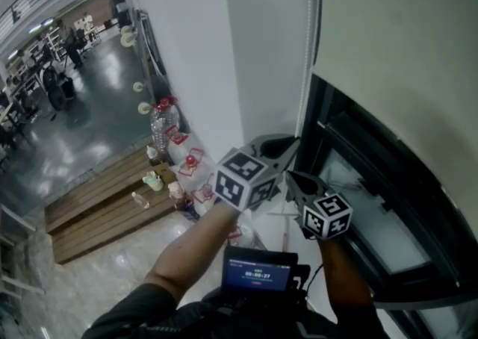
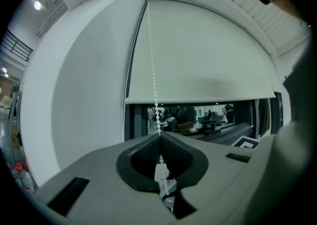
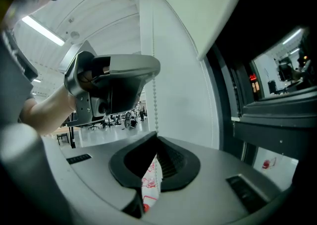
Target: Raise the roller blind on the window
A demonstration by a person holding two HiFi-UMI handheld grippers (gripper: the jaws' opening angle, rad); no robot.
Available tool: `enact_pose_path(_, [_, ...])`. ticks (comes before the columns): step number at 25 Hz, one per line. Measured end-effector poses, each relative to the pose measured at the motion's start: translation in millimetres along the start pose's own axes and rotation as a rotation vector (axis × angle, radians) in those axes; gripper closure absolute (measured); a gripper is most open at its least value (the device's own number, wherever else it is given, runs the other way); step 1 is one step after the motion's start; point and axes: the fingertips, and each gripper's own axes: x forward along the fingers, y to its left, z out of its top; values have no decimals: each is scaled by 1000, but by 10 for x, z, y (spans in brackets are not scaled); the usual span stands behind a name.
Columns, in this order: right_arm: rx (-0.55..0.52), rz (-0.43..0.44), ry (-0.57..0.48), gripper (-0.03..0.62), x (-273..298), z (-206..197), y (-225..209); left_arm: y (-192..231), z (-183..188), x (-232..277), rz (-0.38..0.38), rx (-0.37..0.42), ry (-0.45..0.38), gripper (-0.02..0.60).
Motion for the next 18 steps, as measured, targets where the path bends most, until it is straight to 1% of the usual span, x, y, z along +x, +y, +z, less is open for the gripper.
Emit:
enact_pose_path(3, [21,1,21,592,16,-130,3,-16,-178,0,-1,2,48,582])
enact_pose_path(6, [22,-8,37,592,23,-210,-18,-47,-216,48,-3,19,45,581])
enact_pose_path(11, [41,-20,43,592,-5,-262,-48,-43,-272,39,0,4,41,581])
enact_pose_path(13, [26,-42,51,590,-35,-251,-71,-43,-261,24,-2,-1,41,581])
enact_pose_path(15, [-13,-70,71,579,-102,-243,-124,-59,-263,5,-10,-24,36,581])
enact_pose_path(16, [-35,-85,84,554,-145,-224,-165,-63,-266,0,-11,-31,33,582])
enact_pose_path(17, [-56,-96,95,552,-191,-183,-208,-59,-269,-4,-8,-27,32,581])
enact_pose_path(18, [-71,-105,97,526,-243,-116,-246,-48,-274,-9,-1,-17,33,582])
